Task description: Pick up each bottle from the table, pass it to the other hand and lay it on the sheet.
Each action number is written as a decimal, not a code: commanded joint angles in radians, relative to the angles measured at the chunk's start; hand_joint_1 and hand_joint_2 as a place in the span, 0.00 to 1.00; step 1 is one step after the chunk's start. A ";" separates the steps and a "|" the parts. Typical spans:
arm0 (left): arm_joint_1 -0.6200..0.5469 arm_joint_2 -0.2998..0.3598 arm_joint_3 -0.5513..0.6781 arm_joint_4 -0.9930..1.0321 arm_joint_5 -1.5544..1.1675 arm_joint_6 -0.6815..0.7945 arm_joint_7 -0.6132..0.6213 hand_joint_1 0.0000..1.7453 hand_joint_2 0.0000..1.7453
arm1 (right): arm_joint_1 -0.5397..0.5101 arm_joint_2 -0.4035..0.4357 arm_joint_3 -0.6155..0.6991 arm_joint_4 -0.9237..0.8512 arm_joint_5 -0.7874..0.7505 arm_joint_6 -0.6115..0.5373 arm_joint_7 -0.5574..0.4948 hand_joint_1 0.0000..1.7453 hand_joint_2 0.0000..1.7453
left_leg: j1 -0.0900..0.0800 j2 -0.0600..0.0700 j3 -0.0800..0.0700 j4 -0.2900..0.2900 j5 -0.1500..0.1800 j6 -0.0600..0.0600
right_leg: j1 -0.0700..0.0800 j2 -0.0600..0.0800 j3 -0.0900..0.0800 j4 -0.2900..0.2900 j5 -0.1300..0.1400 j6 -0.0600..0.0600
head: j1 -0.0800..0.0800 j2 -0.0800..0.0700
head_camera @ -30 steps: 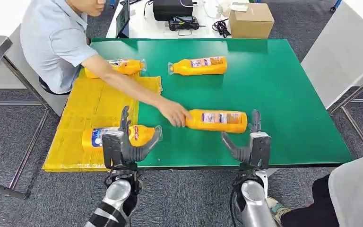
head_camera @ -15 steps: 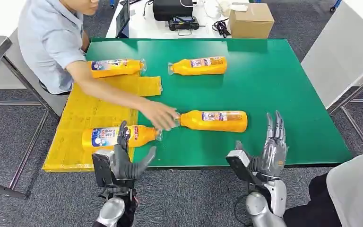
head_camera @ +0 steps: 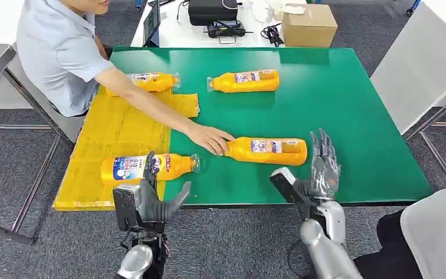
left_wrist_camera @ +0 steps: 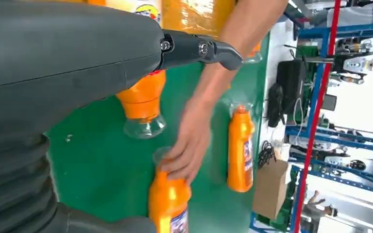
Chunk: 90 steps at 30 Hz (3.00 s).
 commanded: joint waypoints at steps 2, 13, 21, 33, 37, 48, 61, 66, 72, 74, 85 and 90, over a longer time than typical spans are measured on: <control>-0.078 0.017 -0.059 0.071 0.021 0.027 0.006 0.00 1.00 | -0.198 0.016 0.071 0.371 -0.052 0.005 -0.028 0.00 1.00 | 0.000 0.002 0.003 -0.001 -0.001 -0.001 | 0.000 0.001 0.002 -0.001 0.000 -0.001 | 0.000 0.000; -0.102 0.014 -0.081 0.101 0.023 0.029 0.012 0.00 1.00 | -0.234 0.019 0.078 0.482 -0.044 0.022 -0.013 0.00 1.00 | 0.000 0.002 0.006 -0.001 -0.002 -0.002 | 0.001 0.001 0.005 -0.001 -0.001 -0.002 | 0.000 0.000; -0.106 0.018 -0.091 0.109 0.016 0.031 0.034 0.00 1.00 | -0.228 0.014 0.076 0.517 -0.053 0.040 -0.011 0.00 1.00 | 0.000 0.001 0.005 -0.001 -0.002 -0.001 | 0.000 0.001 0.005 -0.001 -0.001 -0.002 | 0.000 0.000; -0.118 0.013 -0.097 0.123 0.020 0.017 0.053 0.00 1.00 | -0.247 -0.002 0.096 0.559 -0.009 0.052 0.037 0.00 1.00 | 0.000 0.000 0.004 -0.001 -0.001 -0.001 | 0.000 0.000 0.004 -0.001 -0.001 -0.002 | 0.000 0.000; -0.119 0.012 -0.099 0.120 0.019 0.016 0.056 0.00 1.00 | -0.268 -0.014 0.112 0.582 0.039 0.033 0.068 0.00 1.00 | 0.000 0.000 0.003 0.000 -0.001 -0.001 | 0.000 0.000 0.003 0.000 -0.001 -0.002 | 0.000 0.000; -0.119 0.012 -0.101 0.120 0.020 0.013 0.057 0.00 1.00 | -0.274 -0.015 0.124 0.590 0.067 0.018 0.090 0.00 1.00 | 0.001 0.001 0.007 -0.001 -0.003 -0.002 | 0.001 0.001 0.007 -0.001 -0.002 -0.003 | 0.000 0.000; -0.124 0.012 -0.108 0.139 0.079 -0.045 0.111 0.00 1.00 | -0.324 -0.008 0.170 0.628 0.166 0.024 0.144 0.00 1.00 | 0.000 0.001 0.002 0.000 -0.001 -0.001 | 0.000 0.001 0.002 0.000 -0.001 -0.001 | 0.000 0.000; -0.133 0.010 -0.111 0.149 0.074 -0.038 0.107 0.00 1.00 | -0.339 0.003 0.179 0.633 0.177 0.021 0.138 0.00 1.00 | 0.000 0.001 0.002 0.000 -0.001 -0.001 | 0.000 0.001 0.002 0.000 -0.001 -0.002 | 0.000 0.000; -0.133 0.008 -0.110 0.151 0.096 -0.053 0.123 0.00 1.00 | -0.362 0.007 0.197 0.630 0.209 0.030 0.167 0.00 1.00 | 0.000 0.001 0.002 0.000 -0.001 -0.001 | 0.000 0.001 0.002 0.000 -0.001 -0.001 | 0.000 0.000; -0.132 0.010 -0.109 0.149 0.145 -0.104 0.143 0.00 1.00 | -0.363 0.005 0.200 0.637 0.214 0.030 0.167 0.00 1.00 | 0.000 0.002 0.003 0.000 -0.001 -0.001 | 0.000 0.002 0.002 0.000 -0.001 -0.002 | 0.000 0.000; -0.135 0.013 -0.115 0.153 0.157 -0.109 0.144 0.00 1.00 | -0.365 0.005 0.188 0.671 0.201 0.050 0.178 0.00 1.00 | 0.000 0.001 0.005 0.000 -0.002 -0.002 | 0.001 0.001 0.004 0.000 -0.002 -0.003 | 0.000 0.000; -0.138 0.013 -0.121 0.161 0.158 -0.107 0.145 0.00 1.00 | -0.370 -0.019 0.187 0.722 0.220 0.103 0.238 0.00 1.00 | 0.000 0.000 0.002 0.000 -0.001 -0.001 | 0.000 0.000 0.002 -0.001 -0.001 -0.001 | 0.000 0.000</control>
